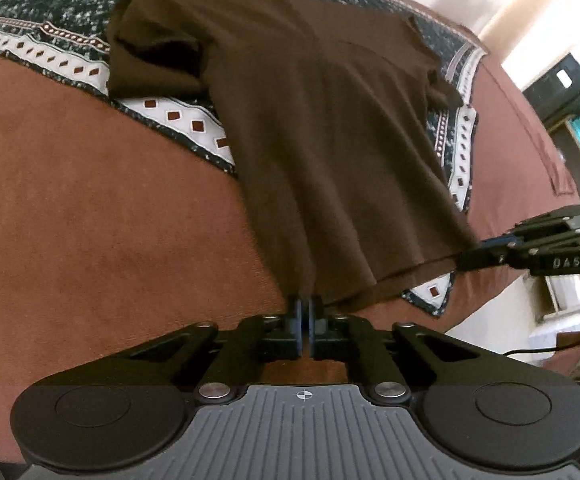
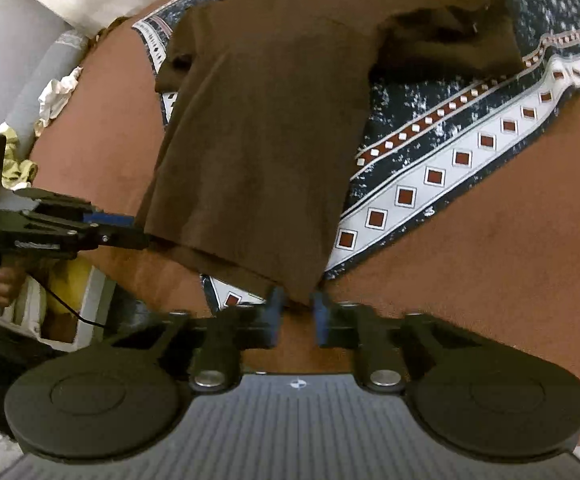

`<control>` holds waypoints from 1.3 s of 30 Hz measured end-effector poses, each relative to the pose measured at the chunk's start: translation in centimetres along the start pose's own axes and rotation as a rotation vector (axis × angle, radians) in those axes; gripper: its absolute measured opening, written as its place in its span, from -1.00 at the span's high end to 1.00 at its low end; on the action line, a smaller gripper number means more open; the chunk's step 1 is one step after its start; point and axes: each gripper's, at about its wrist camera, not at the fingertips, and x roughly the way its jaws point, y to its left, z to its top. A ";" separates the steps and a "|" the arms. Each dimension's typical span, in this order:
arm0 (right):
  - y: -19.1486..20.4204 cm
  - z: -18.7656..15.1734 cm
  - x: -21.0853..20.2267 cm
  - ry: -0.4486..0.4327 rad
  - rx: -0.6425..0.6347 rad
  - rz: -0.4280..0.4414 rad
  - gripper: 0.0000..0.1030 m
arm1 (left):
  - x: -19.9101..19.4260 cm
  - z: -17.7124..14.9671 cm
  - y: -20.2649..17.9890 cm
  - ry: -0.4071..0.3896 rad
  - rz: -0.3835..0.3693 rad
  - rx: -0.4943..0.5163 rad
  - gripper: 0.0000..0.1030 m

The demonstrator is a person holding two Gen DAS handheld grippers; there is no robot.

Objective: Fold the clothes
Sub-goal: 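Carry the lifted garment edge over the garment with both grippers, then lower the garment edge onto the garment and open both grippers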

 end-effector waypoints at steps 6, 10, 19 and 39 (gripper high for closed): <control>0.0 1.0 -1.7 0.005 -0.006 0.065 0.91 | -2.0 1.0 -0.2 -0.015 -0.046 0.016 1.00; 0.3 3.2 -4.4 -0.019 -0.005 0.139 0.91 | -4.5 3.3 -0.3 -0.067 -0.079 0.002 1.00; -1.8 14.0 -8.4 -0.209 0.043 0.264 0.91 | -6.5 13.7 1.9 -0.312 -0.112 -0.122 1.00; -11.0 25.1 1.6 -0.198 0.256 0.170 0.89 | 2.2 22.3 8.9 -0.318 0.002 -0.339 0.50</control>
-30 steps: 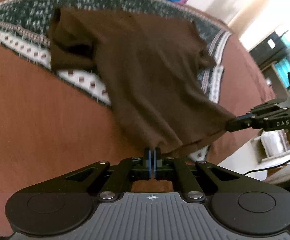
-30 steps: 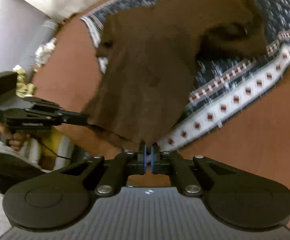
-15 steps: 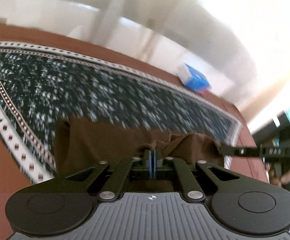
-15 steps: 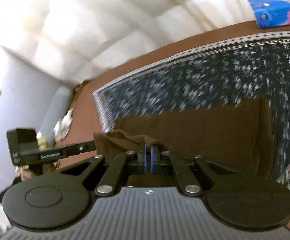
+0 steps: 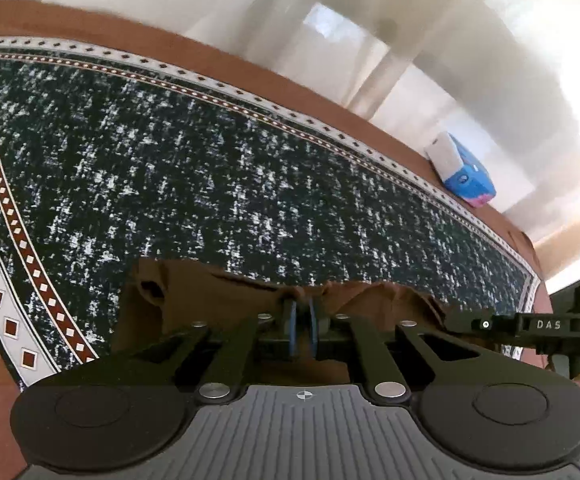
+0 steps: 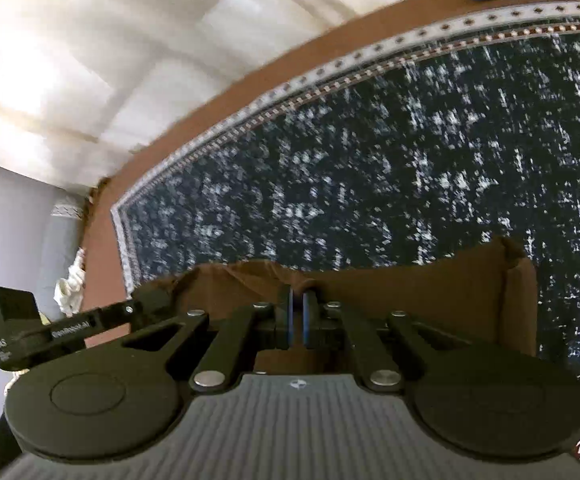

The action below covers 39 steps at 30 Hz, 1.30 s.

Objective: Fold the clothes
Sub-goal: 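Lower the garment edge onto the garment and open both grippers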

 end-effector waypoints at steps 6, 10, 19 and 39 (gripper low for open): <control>0.7 -0.1 -1.6 -0.051 -0.024 -0.057 0.10 | -3.5 0.9 0.2 -0.071 0.019 0.008 0.04; 1.5 -2.0 -4.3 -0.109 -0.022 -0.034 0.10 | -5.4 -1.3 -0.2 -0.017 -0.003 0.072 -0.02; 1.7 -9.4 -4.5 -0.014 -0.032 -0.052 0.08 | -4.2 -8.0 -0.3 0.092 0.004 0.068 -0.12; -0.1 -12.4 -5.5 -0.022 0.014 -0.070 0.80 | -5.6 -10.7 0.9 0.074 0.045 0.115 0.25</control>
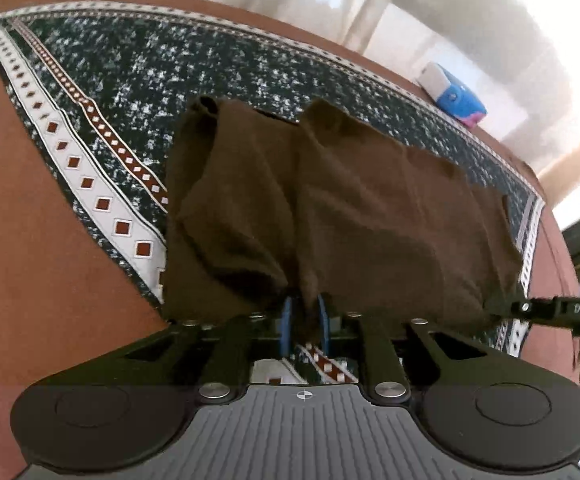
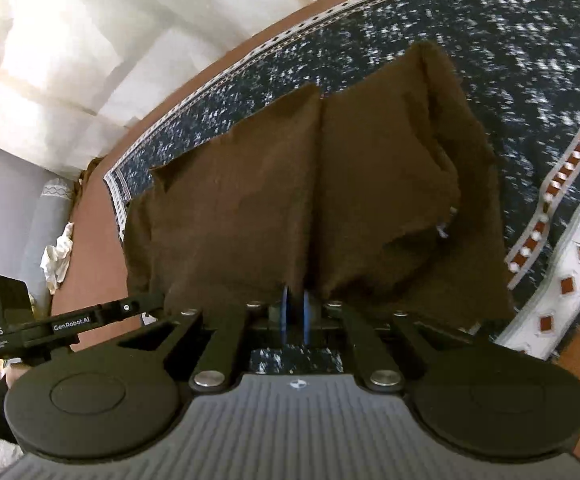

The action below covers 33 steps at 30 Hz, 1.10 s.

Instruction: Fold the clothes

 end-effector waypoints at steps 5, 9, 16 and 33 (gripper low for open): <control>2.0 1.1 -2.3 -0.075 -0.073 -0.026 0.51 | -3.6 2.5 -0.7 -0.082 -0.054 0.035 0.21; 4.3 3.1 -2.8 -0.138 -0.163 -0.034 0.30 | -3.1 6.5 -3.2 -0.147 -0.137 0.104 0.21; 6.2 8.4 3.9 -0.103 -0.295 -0.052 0.30 | 3.3 10.6 -4.4 -0.106 -0.080 0.125 0.21; 4.6 9.4 3.5 -0.188 -0.235 -0.099 0.08 | 3.3 10.5 -4.0 -0.091 -0.073 0.054 -0.17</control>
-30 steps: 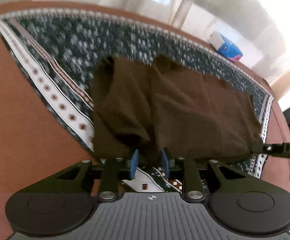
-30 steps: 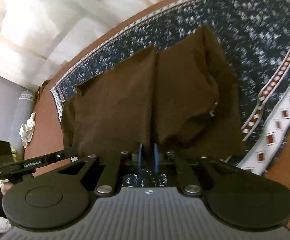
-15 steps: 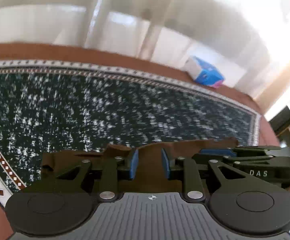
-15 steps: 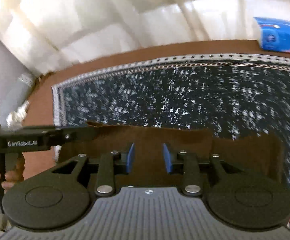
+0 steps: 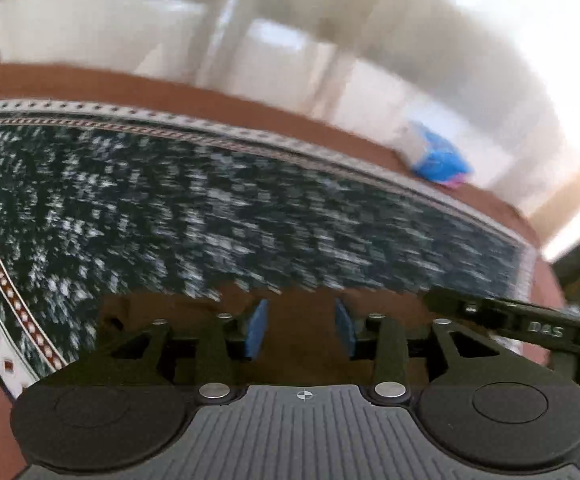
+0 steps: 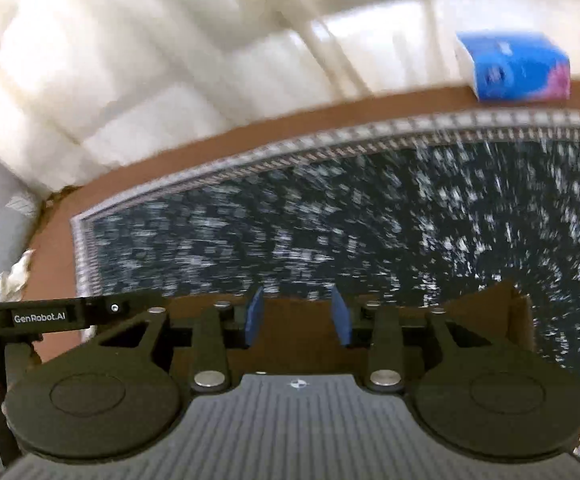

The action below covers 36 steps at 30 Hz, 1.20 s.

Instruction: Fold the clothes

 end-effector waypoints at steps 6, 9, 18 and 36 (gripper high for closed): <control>2.6 -4.8 -0.6 0.091 -0.181 -0.001 -0.13 | 0.7 -2.8 -0.3 0.027 0.026 0.032 -0.35; 2.1 -6.2 -0.2 0.082 -0.170 -0.014 -0.12 | 1.1 -4.2 -0.5 0.040 0.039 0.048 -0.34; 0.7 -6.4 -1.5 0.062 -0.157 -0.015 -0.06 | 1.4 -6.4 -0.8 0.060 0.066 0.082 -0.29; -2.2 -7.4 -4.0 0.067 -0.052 -0.115 -0.20 | -0.9 -7.4 0.1 0.047 0.125 0.111 -0.29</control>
